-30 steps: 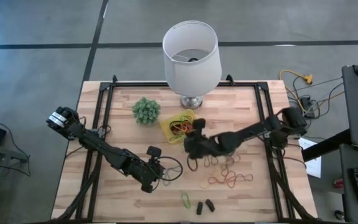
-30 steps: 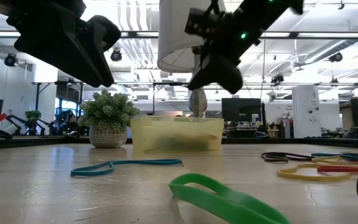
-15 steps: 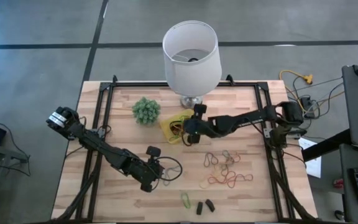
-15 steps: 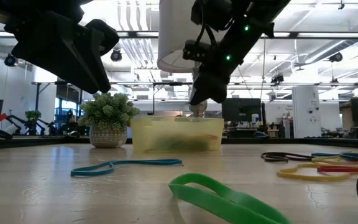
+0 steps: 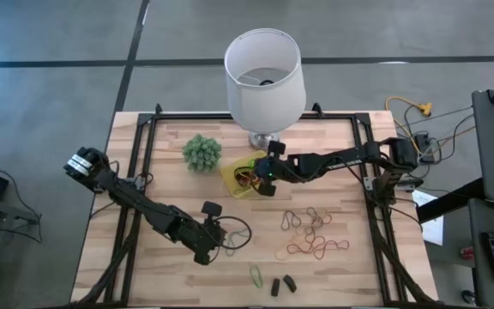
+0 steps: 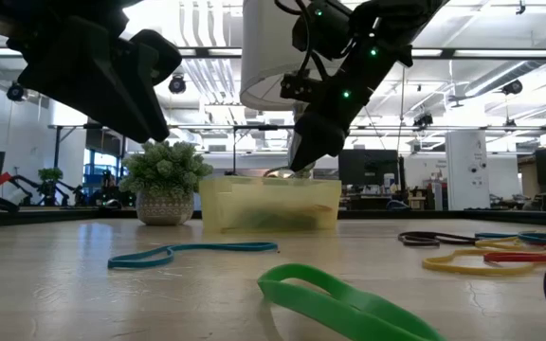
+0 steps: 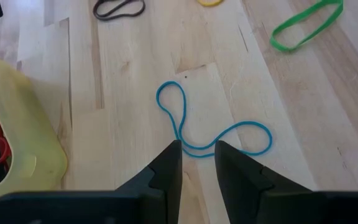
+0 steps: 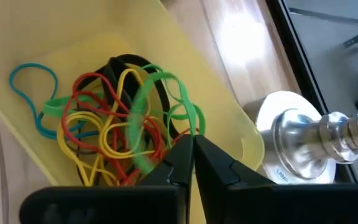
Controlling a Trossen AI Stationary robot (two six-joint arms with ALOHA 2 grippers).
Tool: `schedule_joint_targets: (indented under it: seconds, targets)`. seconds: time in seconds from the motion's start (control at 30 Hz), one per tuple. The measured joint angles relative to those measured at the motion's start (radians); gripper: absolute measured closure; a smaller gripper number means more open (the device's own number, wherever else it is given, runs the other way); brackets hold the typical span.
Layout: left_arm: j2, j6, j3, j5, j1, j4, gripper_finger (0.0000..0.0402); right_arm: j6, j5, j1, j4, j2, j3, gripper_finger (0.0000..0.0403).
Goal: Pick and place rubber bands into bin
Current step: Put the right green rubber band into the yellow bin, then put the left blue rubber band into the yellow bin
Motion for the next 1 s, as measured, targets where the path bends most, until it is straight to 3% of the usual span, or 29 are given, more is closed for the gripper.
schedule_joint_targets:
  seconds: [0.53,0.87,1.0]
  targets:
    - [0.0,-0.001,0.0,0.0,0.0,0.012,0.0322,-0.016,-0.048,0.007,0.0,-0.001,0.0,0.0273]
    - [0.0,-0.005,-0.005,0.001,0.0,0.094,0.0322,-0.041,-0.048,0.106,-0.002,-0.071,-0.003,0.0267]
    - [0.0,-0.075,-0.007,0.002,0.009,0.095,0.0322,-0.034,-0.048,0.17,-0.004,-0.122,-0.021,0.0274]
